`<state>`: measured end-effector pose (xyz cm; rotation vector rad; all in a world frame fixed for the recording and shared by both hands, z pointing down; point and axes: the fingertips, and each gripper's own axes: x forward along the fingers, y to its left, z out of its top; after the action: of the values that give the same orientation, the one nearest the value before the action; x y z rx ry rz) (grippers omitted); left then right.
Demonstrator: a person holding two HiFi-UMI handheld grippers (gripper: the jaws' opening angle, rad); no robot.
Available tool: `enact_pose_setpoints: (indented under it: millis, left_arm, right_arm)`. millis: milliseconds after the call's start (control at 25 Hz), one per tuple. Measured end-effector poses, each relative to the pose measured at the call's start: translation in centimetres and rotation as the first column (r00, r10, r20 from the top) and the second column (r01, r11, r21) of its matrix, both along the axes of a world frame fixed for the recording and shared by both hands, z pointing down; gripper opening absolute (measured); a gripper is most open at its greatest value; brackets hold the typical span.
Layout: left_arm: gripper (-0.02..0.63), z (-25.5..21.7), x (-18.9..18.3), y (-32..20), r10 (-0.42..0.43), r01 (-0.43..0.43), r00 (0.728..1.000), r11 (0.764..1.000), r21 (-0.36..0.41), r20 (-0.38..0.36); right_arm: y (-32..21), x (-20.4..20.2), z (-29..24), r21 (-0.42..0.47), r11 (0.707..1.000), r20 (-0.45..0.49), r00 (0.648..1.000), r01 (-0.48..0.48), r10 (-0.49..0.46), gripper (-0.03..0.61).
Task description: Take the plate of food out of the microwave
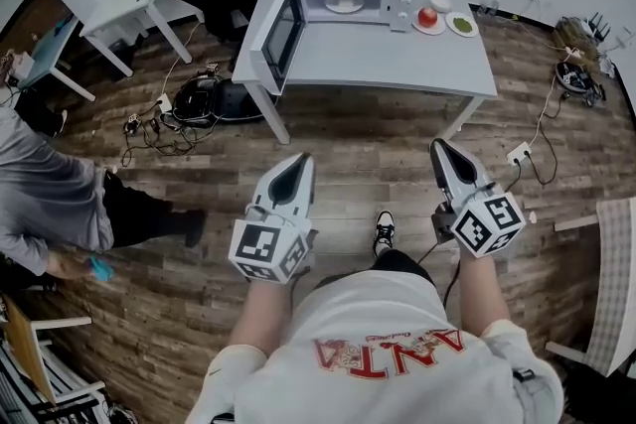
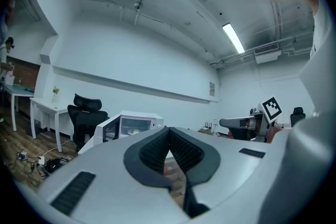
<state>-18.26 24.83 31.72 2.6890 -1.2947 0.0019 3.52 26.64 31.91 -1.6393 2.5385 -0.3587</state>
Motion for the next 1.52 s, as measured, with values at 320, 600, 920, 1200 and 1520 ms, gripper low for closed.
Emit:
enact_pose_setpoints:
  millis: [320, 600, 920, 1200, 1520]
  left_arm:
    - [0.009, -1.3, 2.7, -7.7, -0.087, 0.087, 0.996, 0.996, 0.008, 0.011]
    - [0.009, -1.8, 6.1, -14.5, -0.168, 0.168, 0.986, 0.986, 0.007, 0.009]
    - [0.009, -0.4, 8.8, -20.3, -0.219, 0.220, 0.975, 0.975, -0.016, 0.023]
    - [0.009, 0.2, 9.1, -24.9, -0.212, 0.213, 0.977, 0.977, -0.032, 0.031]
    - [0.009, 1.2, 7.8, -33.4, -0.151, 0.152, 0.988, 0.988, -0.038, 0.014]
  right_arm:
    - [-9.6, 3.1, -0.6, -0.001, 0.997, 0.017, 0.997, 0.076, -0.076, 0.002]
    - [-17.8, 7.3, -0.8, -0.002, 0.992, 0.049, 0.991, 0.125, -0.125, 0.002]
    - [-24.6, 10.6, 1.1, -0.039, 0.988, 0.076, 0.986, 0.150, -0.147, 0.002]
    - [-28.8, 10.6, 2.2, -0.075, 0.987, 0.085, 0.987, 0.141, -0.135, 0.002]
    - [-35.3, 9.4, 2.6, -0.091, 0.994, 0.066, 0.997, 0.056, -0.050, 0.002]
